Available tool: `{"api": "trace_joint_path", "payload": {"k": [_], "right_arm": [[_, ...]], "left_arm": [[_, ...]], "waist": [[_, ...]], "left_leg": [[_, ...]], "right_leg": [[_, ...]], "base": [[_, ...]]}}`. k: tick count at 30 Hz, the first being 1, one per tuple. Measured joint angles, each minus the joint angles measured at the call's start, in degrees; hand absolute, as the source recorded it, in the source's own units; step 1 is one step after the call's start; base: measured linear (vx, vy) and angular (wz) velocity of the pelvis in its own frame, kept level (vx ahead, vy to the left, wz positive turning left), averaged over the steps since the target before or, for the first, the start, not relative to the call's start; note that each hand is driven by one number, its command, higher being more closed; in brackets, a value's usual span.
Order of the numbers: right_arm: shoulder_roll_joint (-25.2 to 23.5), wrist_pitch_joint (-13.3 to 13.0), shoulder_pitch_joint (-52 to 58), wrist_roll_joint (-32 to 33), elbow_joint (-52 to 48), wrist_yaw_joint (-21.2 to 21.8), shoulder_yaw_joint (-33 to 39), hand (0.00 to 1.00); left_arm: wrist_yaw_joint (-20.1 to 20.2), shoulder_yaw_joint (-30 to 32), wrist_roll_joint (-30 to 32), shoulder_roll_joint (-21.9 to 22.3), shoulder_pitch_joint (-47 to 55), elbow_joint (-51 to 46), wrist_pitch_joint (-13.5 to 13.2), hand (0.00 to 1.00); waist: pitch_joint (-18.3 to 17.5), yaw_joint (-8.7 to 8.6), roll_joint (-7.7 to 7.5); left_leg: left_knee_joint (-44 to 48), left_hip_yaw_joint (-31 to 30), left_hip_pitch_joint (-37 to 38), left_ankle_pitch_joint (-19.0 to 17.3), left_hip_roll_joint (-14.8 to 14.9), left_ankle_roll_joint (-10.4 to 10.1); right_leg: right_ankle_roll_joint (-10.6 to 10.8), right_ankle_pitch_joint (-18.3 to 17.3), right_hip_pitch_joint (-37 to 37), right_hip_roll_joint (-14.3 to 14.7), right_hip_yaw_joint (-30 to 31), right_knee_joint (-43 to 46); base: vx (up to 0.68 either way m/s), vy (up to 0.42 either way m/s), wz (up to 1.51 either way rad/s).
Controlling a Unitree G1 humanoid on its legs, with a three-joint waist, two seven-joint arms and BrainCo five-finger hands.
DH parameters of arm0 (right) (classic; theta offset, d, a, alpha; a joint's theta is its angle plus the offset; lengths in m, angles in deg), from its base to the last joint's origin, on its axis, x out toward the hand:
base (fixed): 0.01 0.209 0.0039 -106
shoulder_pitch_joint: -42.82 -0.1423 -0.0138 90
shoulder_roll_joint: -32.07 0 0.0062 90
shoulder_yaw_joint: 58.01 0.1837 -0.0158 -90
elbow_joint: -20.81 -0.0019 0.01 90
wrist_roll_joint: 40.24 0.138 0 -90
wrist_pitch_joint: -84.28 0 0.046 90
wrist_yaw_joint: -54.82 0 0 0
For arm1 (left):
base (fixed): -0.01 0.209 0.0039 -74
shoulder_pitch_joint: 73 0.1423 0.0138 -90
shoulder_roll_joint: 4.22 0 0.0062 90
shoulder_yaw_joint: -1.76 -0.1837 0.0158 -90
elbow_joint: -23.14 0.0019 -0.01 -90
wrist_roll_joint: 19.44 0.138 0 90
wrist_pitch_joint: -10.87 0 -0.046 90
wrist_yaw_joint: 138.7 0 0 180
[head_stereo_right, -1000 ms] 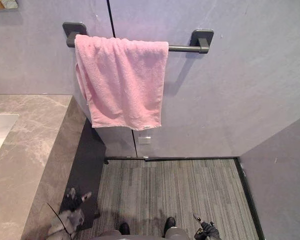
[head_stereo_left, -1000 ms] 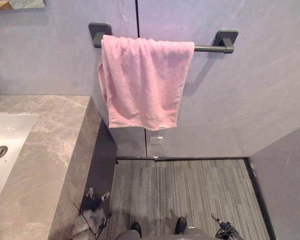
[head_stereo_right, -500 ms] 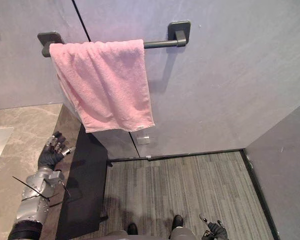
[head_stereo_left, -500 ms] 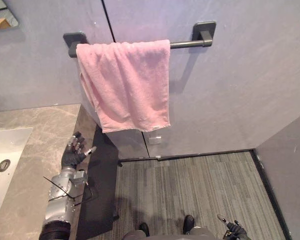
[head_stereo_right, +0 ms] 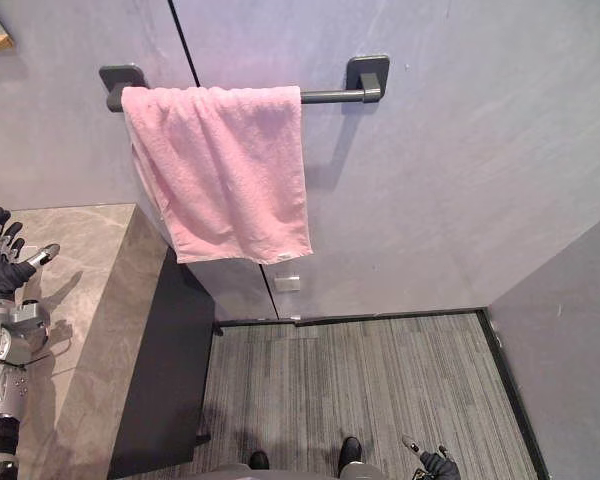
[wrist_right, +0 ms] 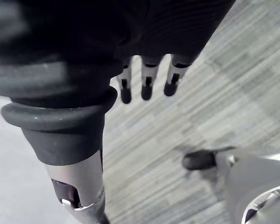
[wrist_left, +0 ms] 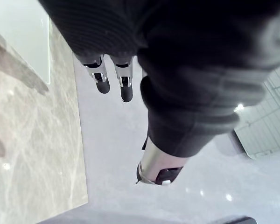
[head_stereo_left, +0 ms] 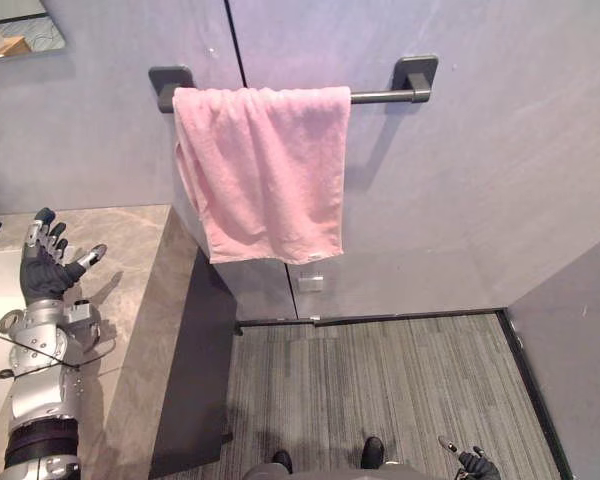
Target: Organize washtable
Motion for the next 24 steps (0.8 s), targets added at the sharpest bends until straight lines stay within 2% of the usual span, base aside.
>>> {"api": "trace_joint_path", "payload": {"k": [9,14,19,24], "right_arm": [[-0.02,0.01,1.01,-0.11,-0.99,0.39,-2.02,0.00],[0.14,0.00,1.05,-0.49,-1.51,0.44,-3.70,0.00],[0.09,0.00,0.79,-0.50,-1.52,0.85,-4.20,0.00],[0.06,0.08,0.62,-0.50,-1.51,0.89,-5.97,0.00]], "left_arm": [[0.16,-0.62,-0.33,-3.35,-3.81,4.44,0.02,0.00],[2.44,-4.68,-3.05,-5.28,-6.96,4.58,0.05,0.00],[3.40,-7.74,-4.70,-6.02,-10.38,4.64,0.06,0.00],[3.84,-12.71,-5.09,-7.52,-14.18,4.65,0.09,0.00]], "waist": [[-0.16,-0.16,-0.28],[-0.17,-0.33,-0.28],[-0.15,-1.44,-0.26],[-0.11,-1.59,-0.20]], "left_leg": [[-0.03,0.18,-0.75,0.00,-0.25,0.00],[-0.14,0.35,-0.95,0.00,-0.32,-0.01],[-0.14,0.45,-1.02,-0.01,-0.50,-0.01],[-0.13,1.74,-1.94,0.00,-0.59,-0.01]], "right_leg": [[0.05,0.80,-0.47,-0.02,0.45,-1.17],[0.06,1.00,-0.47,0.03,0.62,-1.90],[0.06,1.00,-0.59,-0.11,0.75,-1.97],[0.05,1.62,-2.22,-0.13,2.06,-1.97]], "base": [[-0.02,0.012,-0.02],[0.00,0.002,-0.01],[0.00,0.005,-0.02],[-0.03,0.005,-0.13]]}}
